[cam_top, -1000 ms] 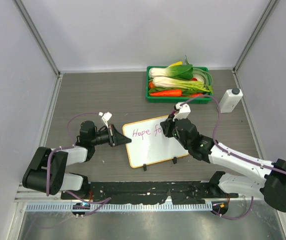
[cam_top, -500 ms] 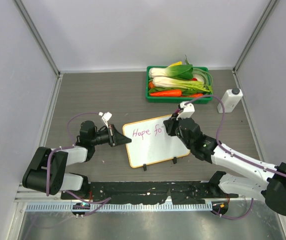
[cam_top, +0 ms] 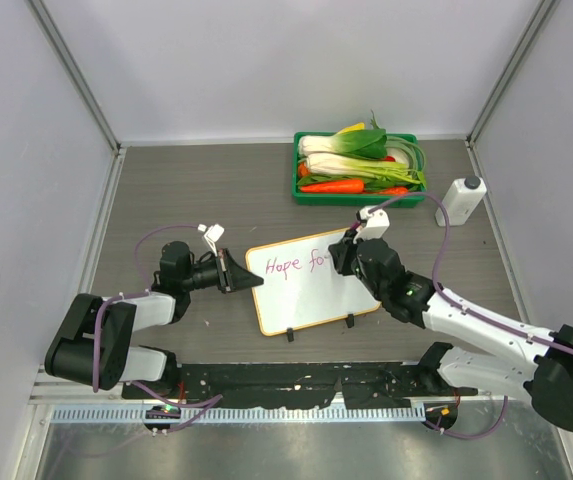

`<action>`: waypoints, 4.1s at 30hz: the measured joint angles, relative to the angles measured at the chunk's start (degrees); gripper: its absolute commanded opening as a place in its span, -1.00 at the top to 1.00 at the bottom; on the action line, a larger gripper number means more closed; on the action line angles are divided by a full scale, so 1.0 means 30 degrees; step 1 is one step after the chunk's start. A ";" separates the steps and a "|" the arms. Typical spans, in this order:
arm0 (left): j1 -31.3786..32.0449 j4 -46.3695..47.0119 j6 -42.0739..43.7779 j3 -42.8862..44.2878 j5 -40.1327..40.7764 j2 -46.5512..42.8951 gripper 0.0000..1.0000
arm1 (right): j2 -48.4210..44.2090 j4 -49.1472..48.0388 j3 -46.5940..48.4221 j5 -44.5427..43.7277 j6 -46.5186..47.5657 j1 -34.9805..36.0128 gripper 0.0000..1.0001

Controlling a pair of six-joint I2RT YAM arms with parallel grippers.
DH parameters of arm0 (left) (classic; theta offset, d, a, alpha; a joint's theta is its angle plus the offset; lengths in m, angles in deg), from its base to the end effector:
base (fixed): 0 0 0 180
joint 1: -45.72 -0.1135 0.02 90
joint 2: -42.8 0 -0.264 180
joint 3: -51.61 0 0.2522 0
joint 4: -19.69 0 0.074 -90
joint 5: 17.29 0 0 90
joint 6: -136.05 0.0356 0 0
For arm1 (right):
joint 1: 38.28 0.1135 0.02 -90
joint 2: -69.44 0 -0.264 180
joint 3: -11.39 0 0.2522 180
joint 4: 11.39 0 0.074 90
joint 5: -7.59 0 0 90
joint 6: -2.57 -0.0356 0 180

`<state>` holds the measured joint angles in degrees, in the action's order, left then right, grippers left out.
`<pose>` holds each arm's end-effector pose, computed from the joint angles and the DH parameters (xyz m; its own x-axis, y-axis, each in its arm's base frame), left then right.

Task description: Write a sentence on the whiteboard

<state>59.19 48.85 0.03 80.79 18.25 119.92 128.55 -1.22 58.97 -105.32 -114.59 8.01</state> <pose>0.2070 -0.0794 0.1531 -0.8539 -0.2256 -0.4689 0.3890 0.3219 -0.8632 0.1695 0.1573 0.2502 -0.4172 0.1721 -0.8924 -0.2534 0.9209 0.2961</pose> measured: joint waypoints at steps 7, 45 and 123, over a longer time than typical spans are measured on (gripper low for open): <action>0.0000 0.0007 0.0000 0.0000 0.0000 0.0000 1.00 | -0.0503 0.0240 -0.0459 0.0233 -0.0044 0.0000 0.97; 0.0000 0.0007 0.0000 0.0000 0.0015 0.0000 1.00 | -0.0168 -0.0393 -0.0372 -0.0189 0.0182 -0.0007 0.97; 0.0007 0.0044 0.0000 0.0036 -0.0036 0.0087 1.00 | -0.7125 0.1676 -0.1523 -0.0911 -0.0532 -0.0503 0.97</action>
<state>59.22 48.98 0.03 80.90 18.15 120.18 107.17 3.81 54.40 -108.06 -116.18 6.50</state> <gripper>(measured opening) 0.086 0.170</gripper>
